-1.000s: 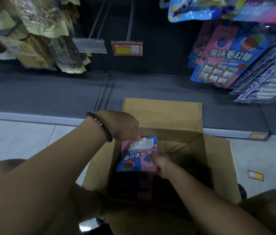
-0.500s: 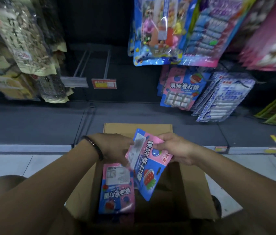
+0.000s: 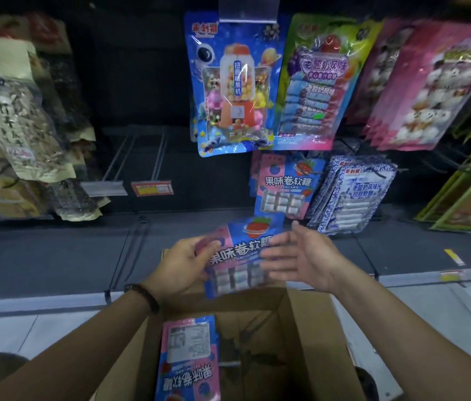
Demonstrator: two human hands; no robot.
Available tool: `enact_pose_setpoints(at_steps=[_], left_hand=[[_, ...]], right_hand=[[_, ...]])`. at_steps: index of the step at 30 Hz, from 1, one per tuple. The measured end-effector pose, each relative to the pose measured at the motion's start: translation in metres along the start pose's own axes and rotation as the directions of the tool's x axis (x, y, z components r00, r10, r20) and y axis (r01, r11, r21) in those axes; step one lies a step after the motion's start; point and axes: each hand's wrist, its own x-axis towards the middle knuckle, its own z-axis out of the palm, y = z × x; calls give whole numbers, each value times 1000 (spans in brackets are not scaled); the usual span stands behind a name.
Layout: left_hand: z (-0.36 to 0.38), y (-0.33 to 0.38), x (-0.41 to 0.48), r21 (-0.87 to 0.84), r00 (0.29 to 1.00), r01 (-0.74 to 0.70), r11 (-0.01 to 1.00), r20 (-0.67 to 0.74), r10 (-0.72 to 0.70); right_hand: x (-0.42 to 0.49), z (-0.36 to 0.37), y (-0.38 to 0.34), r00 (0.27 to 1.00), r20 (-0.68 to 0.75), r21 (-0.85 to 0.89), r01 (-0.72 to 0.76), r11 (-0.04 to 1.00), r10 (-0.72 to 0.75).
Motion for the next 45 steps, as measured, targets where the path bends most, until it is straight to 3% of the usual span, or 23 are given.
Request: enact_pose_setpoints(at_steps=[2, 5, 9, 13, 17, 22, 26, 29, 34, 45], left_hand=[[3, 7, 2, -134, 993, 94, 987, -62, -103], [6, 15, 5, -237, 987, 109, 965, -88, -133], [16, 25, 16, -302, 988, 137, 943, -21, -150], [27, 41, 28, -324, 989, 143, 935, 10, -148], [41, 57, 58, -372, 972, 233, 899, 74, -221], [75, 76, 98, -367, 973, 220, 904, 14, -231], [100, 83, 127, -368, 976, 151, 917, -92, -198], [112, 80, 148, -355, 971, 106, 929, -166, -174], [120, 80, 173, -350, 964, 76, 934, -212, -158], [128, 79, 220, -316, 923, 96, 944, -327, -204]], right_hand=[[0, -2, -4, 986, -94, -151, 123, 981, -139], [2, -4, -1, 924, -138, -348, 291, 891, -356], [-7, 3, -3, 889, -92, -286, 407, 867, -448], [-7, -1, -10, 868, -200, -243, 406, 881, -455], [13, -32, -30, 890, -243, -206, 341, 917, -385], [48, -75, -55, 892, -294, -215, 288, 933, -344], [78, -95, -59, 853, -356, -217, 322, 922, -382], [96, -103, -54, 784, -400, -221, 421, 880, -475], [114, -106, -61, 706, -445, -244, 496, 833, -551], [139, -108, -74, 763, -464, -194, 408, 892, -450]])
